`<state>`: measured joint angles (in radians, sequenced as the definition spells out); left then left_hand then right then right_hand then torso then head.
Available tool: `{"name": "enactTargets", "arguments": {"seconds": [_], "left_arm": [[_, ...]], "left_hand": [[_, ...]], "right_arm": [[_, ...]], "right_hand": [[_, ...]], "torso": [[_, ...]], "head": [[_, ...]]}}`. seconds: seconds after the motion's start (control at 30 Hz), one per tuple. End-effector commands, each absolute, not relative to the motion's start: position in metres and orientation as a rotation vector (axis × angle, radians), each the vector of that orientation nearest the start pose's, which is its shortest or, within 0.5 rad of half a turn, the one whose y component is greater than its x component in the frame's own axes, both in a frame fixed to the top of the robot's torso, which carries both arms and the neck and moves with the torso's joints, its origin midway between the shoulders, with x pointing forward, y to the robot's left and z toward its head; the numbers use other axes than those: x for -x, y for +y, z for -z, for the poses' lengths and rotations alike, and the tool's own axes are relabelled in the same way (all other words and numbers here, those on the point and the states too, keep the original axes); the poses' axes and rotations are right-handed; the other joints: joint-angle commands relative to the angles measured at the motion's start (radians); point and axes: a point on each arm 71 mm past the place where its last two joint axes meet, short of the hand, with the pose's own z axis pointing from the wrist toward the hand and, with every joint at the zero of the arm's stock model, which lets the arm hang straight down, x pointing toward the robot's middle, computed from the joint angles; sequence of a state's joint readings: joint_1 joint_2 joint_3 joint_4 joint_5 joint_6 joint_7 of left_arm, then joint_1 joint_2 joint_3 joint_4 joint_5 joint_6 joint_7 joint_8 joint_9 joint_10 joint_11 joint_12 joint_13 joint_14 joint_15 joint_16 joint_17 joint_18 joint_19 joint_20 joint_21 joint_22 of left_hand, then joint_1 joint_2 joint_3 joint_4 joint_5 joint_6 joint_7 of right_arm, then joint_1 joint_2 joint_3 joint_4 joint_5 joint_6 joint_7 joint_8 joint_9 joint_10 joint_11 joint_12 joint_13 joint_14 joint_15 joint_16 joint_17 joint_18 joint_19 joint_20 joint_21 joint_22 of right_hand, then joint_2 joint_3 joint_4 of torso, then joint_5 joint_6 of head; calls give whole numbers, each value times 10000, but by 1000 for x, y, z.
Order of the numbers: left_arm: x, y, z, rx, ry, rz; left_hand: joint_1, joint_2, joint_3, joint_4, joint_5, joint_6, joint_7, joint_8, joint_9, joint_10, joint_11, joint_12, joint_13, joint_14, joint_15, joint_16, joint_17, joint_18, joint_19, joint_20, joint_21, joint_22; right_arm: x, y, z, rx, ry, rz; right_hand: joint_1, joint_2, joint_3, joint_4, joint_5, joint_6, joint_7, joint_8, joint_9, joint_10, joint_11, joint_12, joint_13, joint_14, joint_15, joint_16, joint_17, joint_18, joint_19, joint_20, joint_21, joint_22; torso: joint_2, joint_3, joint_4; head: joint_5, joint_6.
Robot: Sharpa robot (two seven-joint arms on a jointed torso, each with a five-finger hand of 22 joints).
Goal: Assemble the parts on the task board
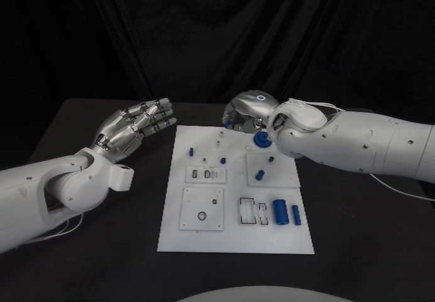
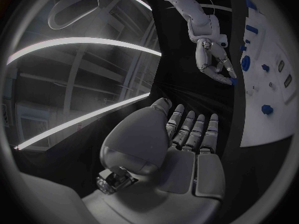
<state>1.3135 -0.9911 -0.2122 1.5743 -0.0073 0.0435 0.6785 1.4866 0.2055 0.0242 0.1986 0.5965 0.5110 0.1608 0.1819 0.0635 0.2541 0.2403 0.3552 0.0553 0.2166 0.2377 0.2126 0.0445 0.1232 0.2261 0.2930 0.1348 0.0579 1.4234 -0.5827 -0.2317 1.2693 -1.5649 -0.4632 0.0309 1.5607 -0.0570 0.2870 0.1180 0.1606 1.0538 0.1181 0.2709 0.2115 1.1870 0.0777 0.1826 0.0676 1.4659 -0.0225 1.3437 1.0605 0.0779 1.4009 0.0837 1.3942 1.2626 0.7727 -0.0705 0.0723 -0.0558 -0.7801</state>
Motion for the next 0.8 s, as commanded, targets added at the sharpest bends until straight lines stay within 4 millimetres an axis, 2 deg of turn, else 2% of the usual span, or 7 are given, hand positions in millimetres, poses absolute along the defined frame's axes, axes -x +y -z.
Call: {"name": "enactTargets", "arguments": {"seconds": [0.03, 0.27, 0.4, 0.5, 0.8], "left_arm": [[-462, 256, 149, 7876, 11577, 19982], [-463, 254, 149, 7868, 11624, 20012], [-463, 253, 150, 7864, 11645, 20040], [-464, 253, 150, 7869, 11663, 20046], [-463, 251, 150, 7875, 11712, 20090]], "left_hand": [[-69, -5, 61, 7, 25, 93, 59, 59, 14, 9, 47, 18, 14, -27, 60, 45, 13, -119, 51, -3, -9, -17], [-75, -10, 79, 2, 23, 99, 61, 62, 15, 11, 47, 24, 15, -31, 60, 45, 13, -121, 43, -3, -15, -20], [-75, -10, 79, 2, 23, 99, 61, 62, 15, 11, 47, 24, 15, -31, 60, 45, 13, -121, 43, -3, -15, -20], [-79, -8, 106, -4, 24, 99, 65, 63, 15, 11, 48, 28, 15, -31, 62, 49, 13, -123, 43, -3, -15, -21], [-110, 2, 204, -14, 27, 102, 74, 68, 15, 19, 60, 56, 16, -25, 68, 70, 15, -129, 46, -3, -16, -25]], "right_arm": [[-542, -131, 139, 4812, 14148, -6243], [-549, -124, 150, 4884, 14657, -6044], [-550, -121, 154, 4906, 14819, -5983], [-550, -119, 157, 5057, 14764, -5846], [-553, -117, 165, 5200, 14704, -5517]], "right_hand": [[-2, 113, 70, 11, -31, -84, 5, -44, 820, 283, -238, -83, 14, 113, -27, -56, -10, -36, -25, -27, -66, -6], [9, 94, 117, -10, 23, -225, 63, -177, 840, 168, -170, -264, 14, 81, 31, -97, -67, -26, -65, 24, -111, -43], [29, 81, 154, -33, 72, -281, 94, -243, 848, 121, -138, -350, 18, 51, 59, -140, -138, -15, -99, 51, -147, -82], [30, 54, 174, -47, 138, -310, 113, -288, 854, 95, -115, -406, 22, -4, 82, -227, -297, 6, -159, 72, -209, -165], [1, -2, 197, -52, 222, -364, 126, -368, 857, 53, -89, -498, 27, -22, 103, -236, -291, 9, -175, 98, -226, -164]], "torso": [[-2, -5, -8], [16, 16, 18], [19, 10, 105], [23, 5, 139], [18, 3, 124]], "head": [[70, 18], [90, 21], [19, 24], [-64, 23], [-44, 15]]}}
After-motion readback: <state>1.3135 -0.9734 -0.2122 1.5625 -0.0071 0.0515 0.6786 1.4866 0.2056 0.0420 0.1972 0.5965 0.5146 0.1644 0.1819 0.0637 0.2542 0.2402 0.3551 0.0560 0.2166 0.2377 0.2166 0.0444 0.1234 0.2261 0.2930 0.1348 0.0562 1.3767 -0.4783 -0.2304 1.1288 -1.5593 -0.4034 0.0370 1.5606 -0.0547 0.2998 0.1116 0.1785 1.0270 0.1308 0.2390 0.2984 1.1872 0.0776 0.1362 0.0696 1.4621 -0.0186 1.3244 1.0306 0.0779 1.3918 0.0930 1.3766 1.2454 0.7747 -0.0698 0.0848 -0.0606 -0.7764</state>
